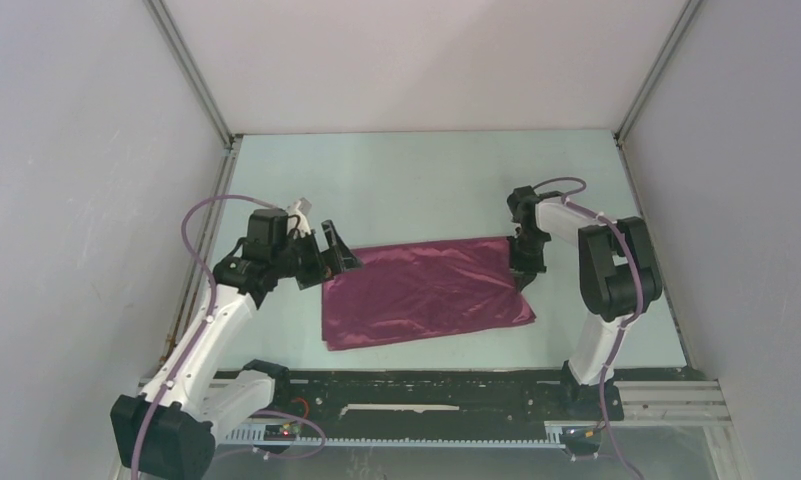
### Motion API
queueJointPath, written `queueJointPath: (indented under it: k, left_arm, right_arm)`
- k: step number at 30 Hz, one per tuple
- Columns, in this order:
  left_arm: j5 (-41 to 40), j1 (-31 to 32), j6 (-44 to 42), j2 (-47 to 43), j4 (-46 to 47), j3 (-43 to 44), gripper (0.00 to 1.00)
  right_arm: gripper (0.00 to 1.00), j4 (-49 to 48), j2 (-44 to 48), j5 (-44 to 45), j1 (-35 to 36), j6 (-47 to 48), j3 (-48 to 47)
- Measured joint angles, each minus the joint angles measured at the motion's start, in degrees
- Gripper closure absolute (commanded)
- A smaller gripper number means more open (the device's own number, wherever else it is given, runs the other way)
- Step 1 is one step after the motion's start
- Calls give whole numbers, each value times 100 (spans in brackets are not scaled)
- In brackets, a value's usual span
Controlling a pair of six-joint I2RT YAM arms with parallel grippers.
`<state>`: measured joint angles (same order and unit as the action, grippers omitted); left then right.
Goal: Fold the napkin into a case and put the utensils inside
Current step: Pick up the rectangle-folded napkin from the center of the board, then fold the rectangle-folded napkin at the center of the board.
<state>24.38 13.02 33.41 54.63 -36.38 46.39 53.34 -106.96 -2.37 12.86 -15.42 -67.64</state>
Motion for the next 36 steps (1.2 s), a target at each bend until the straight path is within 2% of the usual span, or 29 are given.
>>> queueJointPath:
  k: [11,17,26,27,30,36]
  left_arm:
    - [-76,0,2,291,59,0,0]
    - [-28,0,20,743,426,-426,1]
    - [26,0,184,1029,717,-944,7]
    - [26,0,212,1029,782,-944,9]
    - [28,0,264,1034,914,-944,23]
    - [33,0,363,1281,1178,-944,31]
  right_arm:
    - [100,-393,409,1445,-922,-4,-37]
    - [100,-439,409,1801,-951,127,-374]
    - [100,-275,490,2013,-352,118,-533]
    - [100,-232,518,2017,-214,103,-535]
    - [100,-151,595,1980,219,50,-575]
    - [100,-7,636,1880,706,-96,-774]
